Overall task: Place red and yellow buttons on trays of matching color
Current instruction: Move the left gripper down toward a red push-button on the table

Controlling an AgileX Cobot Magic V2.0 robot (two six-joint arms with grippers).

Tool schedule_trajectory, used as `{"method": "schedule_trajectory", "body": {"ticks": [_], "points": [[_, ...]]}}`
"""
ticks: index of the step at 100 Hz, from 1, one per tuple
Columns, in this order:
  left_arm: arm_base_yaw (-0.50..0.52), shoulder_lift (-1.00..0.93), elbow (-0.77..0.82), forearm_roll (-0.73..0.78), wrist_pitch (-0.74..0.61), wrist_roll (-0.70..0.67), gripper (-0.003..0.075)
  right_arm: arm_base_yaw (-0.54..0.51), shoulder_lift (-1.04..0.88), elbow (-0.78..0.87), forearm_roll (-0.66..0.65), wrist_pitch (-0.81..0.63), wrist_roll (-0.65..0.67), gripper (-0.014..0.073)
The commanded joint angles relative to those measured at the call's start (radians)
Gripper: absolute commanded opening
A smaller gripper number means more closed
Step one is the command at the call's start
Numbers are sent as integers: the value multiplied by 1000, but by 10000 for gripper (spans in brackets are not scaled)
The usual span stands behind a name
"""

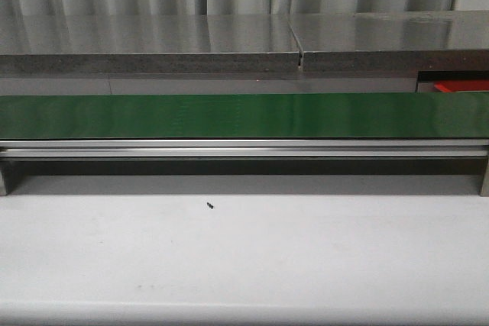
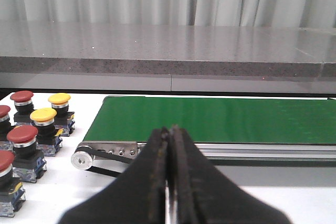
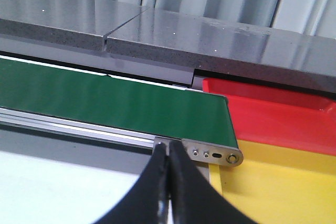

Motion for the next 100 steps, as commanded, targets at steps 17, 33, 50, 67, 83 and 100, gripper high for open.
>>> {"method": "schedule_trajectory", "body": {"ticks": [17, 33, 50, 67, 83, 100], "points": [[0, -33, 7, -8, -83, -3, -19, 2, -13, -1, 1, -86, 0, -118], [0, -33, 7, -8, -89, -3, -19, 2, -13, -1, 1, -86, 0, -118], [0, -33, -5, -8, -128, -3, -19, 2, -13, -1, 1, -86, 0, -118], [0, -21, -57, -46, -127, -3, -19, 2, -13, -1, 1, -86, 0, -118], [0, 51, -166, -118, -75, -3, -19, 2, -13, -1, 1, -86, 0, -118], [0, 212, -366, -122, 198, -3, -19, 2, -13, -1, 1, -86, 0, -118]]}}
